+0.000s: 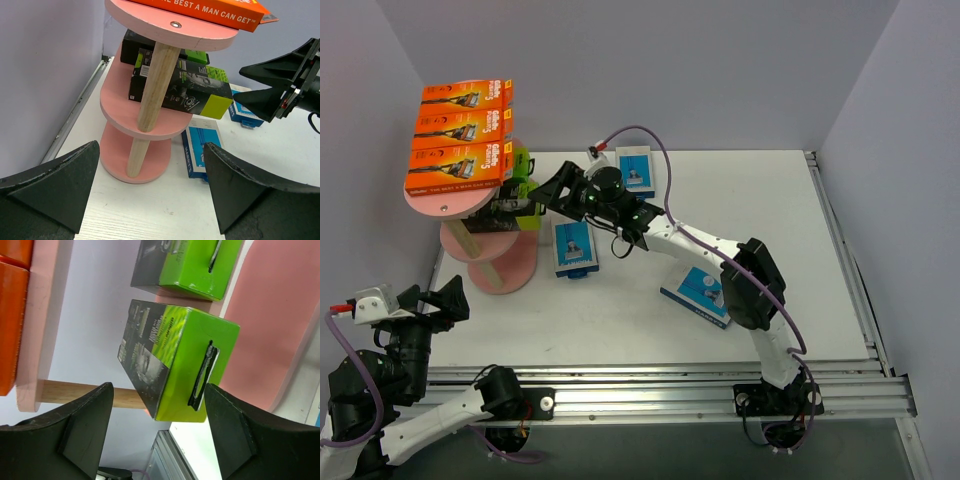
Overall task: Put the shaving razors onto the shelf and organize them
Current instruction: Place the shaving razor onto shelf
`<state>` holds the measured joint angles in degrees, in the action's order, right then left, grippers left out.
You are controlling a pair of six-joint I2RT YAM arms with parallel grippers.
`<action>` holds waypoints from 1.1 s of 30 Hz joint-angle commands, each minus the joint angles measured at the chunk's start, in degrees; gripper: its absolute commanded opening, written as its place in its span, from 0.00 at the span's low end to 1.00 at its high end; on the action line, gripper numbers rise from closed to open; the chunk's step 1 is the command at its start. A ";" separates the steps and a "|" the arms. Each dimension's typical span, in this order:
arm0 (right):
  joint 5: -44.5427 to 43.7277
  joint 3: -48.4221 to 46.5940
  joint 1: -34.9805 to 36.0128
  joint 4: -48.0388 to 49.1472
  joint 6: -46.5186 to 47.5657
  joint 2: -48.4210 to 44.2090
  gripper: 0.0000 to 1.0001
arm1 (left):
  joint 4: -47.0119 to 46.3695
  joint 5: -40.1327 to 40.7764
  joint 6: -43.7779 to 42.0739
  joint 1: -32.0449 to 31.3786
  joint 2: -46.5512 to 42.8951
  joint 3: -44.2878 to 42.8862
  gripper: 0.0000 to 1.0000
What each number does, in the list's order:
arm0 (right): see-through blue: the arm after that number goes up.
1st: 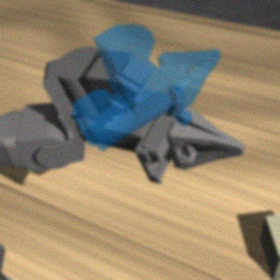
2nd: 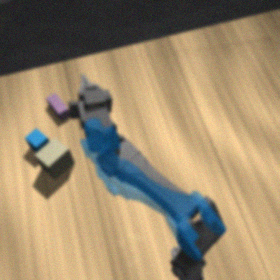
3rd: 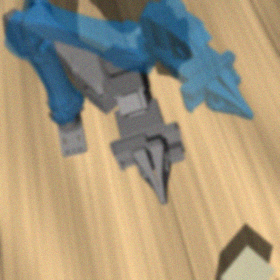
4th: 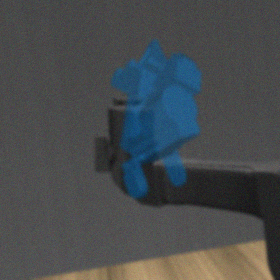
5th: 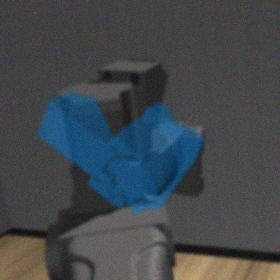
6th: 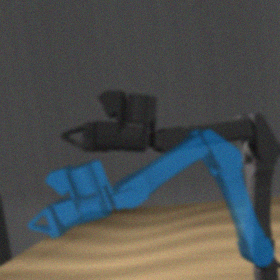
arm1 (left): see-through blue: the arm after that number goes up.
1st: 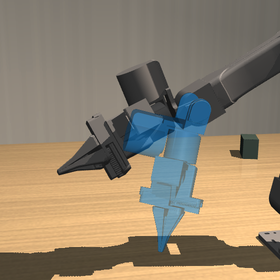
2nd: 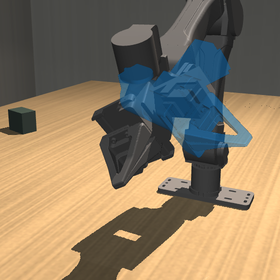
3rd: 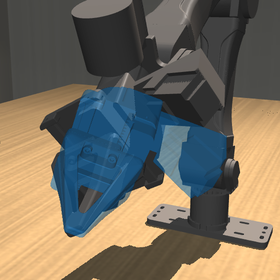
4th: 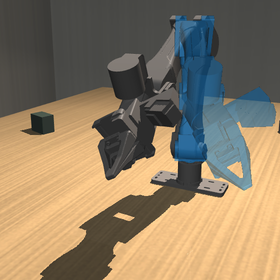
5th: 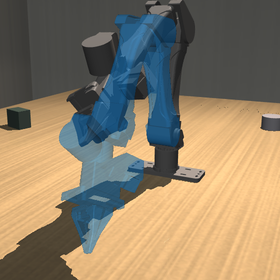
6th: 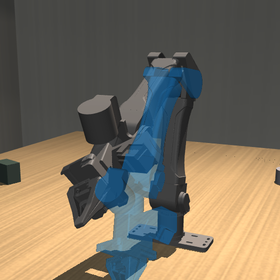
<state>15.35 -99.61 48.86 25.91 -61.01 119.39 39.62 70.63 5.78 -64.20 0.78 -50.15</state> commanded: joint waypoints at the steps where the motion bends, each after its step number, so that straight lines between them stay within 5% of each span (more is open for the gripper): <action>1: 1.26 -4.18 0.80 3.27 0.46 0.40 0.68 | -1.30 -0.32 -0.86 -1.10 -1.30 -0.12 0.94; 33: 3.63 -11.04 1.06 4.32 -1.30 6.46 0.64 | -1.38 -0.49 -0.95 -1.19 -1.83 -0.12 0.94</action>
<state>17.34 -107.53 49.56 26.81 -61.73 124.97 39.62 70.26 5.54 -64.20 0.78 -50.15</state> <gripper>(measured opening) 0.644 0.941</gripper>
